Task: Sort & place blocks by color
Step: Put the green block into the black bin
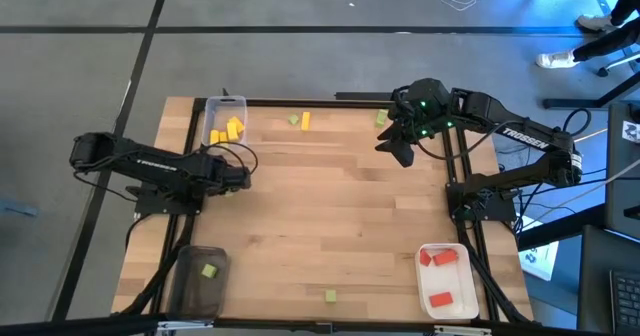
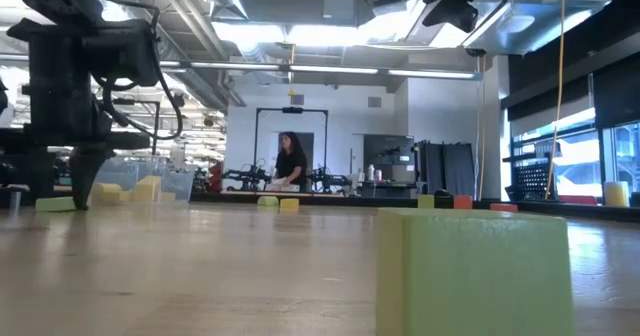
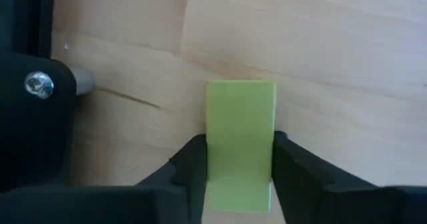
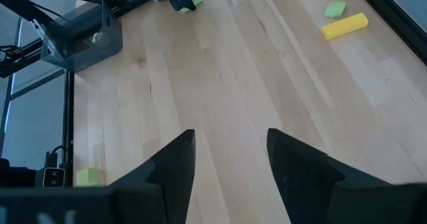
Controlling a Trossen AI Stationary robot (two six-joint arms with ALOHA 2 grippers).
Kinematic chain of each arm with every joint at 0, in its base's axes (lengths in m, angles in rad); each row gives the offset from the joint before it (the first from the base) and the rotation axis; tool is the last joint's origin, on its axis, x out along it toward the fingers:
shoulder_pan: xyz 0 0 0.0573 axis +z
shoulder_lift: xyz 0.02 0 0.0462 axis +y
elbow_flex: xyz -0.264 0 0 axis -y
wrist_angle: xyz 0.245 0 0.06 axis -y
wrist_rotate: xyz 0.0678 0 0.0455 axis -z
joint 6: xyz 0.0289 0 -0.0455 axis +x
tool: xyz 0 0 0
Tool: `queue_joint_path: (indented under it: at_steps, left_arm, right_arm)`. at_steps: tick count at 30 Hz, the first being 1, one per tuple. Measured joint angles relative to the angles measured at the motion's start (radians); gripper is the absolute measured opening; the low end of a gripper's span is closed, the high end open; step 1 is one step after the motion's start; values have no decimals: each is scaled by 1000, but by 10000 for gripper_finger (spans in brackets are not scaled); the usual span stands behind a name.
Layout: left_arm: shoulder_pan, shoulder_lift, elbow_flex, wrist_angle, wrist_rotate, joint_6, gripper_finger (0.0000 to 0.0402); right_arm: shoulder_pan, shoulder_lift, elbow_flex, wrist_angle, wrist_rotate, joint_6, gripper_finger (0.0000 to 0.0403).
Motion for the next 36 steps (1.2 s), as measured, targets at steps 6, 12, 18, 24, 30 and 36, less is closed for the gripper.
queue_joint_path:
  at_steps: [6,12,18,24,30,36]
  left_arm:
    - [0,2,25,-3,-8,75,119]
    - [-13,-18,143,-51,23,256,119]
    - [-97,-27,352,-124,153,530,119]
    - [-261,-27,564,-197,386,676,119]
    - [-463,-26,666,-203,454,433,119]
    - [-688,33,666,-171,563,165,119]
  right_arm:
    - [0,0,0,0,0,-2,185]
    - [0,0,0,0,0,-4,185]
    - [0,0,0,0,-1,-28,185]
    - [0,0,0,0,-1,-31,185]
    - [0,0,0,0,-1,-50,185]
    - [0,0,0,0,-27,-84,185]
